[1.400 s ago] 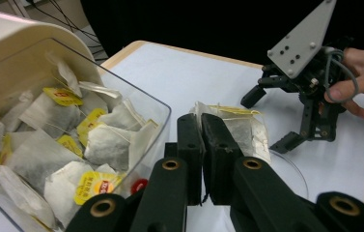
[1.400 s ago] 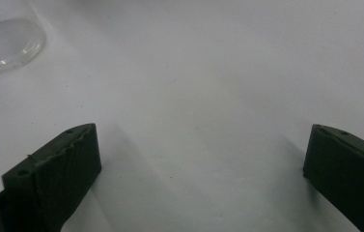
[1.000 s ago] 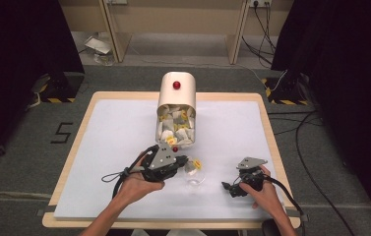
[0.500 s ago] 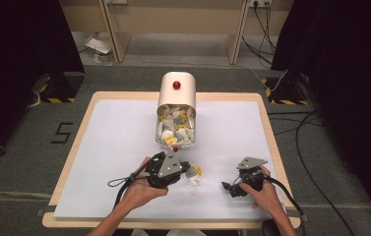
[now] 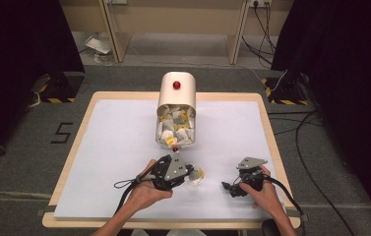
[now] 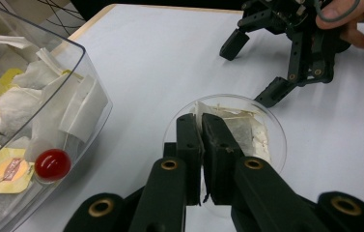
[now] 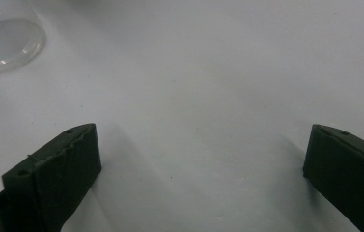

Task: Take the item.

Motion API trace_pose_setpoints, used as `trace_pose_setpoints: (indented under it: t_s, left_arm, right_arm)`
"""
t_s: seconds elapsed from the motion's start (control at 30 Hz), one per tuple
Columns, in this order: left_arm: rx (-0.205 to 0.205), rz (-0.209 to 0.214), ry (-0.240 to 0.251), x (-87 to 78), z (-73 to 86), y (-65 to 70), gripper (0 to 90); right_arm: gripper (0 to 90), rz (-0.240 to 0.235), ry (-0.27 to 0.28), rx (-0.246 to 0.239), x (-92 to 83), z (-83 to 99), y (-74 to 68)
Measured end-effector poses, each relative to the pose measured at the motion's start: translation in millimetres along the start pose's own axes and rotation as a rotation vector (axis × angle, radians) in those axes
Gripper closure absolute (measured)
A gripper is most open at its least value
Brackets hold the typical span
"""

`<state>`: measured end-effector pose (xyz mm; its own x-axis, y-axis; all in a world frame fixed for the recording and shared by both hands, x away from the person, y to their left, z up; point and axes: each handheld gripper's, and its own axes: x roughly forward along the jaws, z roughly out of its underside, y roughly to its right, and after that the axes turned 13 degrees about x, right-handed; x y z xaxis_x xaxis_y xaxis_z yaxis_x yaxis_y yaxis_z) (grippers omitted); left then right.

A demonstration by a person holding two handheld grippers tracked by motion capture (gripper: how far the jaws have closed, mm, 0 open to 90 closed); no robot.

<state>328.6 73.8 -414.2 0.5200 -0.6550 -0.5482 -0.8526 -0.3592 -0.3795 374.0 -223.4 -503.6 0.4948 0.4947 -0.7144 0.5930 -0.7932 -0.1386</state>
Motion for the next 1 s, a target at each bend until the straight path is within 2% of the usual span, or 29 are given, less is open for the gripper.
trace_pose_setpoints:
  t_s: [0.17,0.43,0.7,0.9,0.97,1.0]
  left_arm:
    - [0.012,-0.004,-0.009,3.4,0.0,2.3,85.0]
    - [0.008,0.005,-0.015,7.2,0.9,3.5,82.3]
    - [-0.006,0.005,0.005,5.9,-1.4,1.3,79.5]
    - [-0.031,-0.007,0.029,-2.5,0.6,-4.4,74.4]
    - [-0.043,-0.007,0.039,-4.6,0.9,-5.6,69.4]
    - [-0.065,0.000,0.058,-8.3,1.6,-8.6,65.6]
  right_arm:
    - [0.4,0.000,0.000,0.001,0.0,0.0,-0.1]
    - [0.4,0.000,0.000,0.000,0.0,0.0,0.0]
    - [0.4,0.001,-0.001,0.003,-0.1,0.1,-0.4]
    - [0.4,0.000,0.000,0.001,0.0,0.0,0.0]
    - [0.4,0.000,0.000,0.001,0.0,0.0,0.0]
    - [0.4,0.001,0.000,0.002,-0.1,0.1,-0.4]
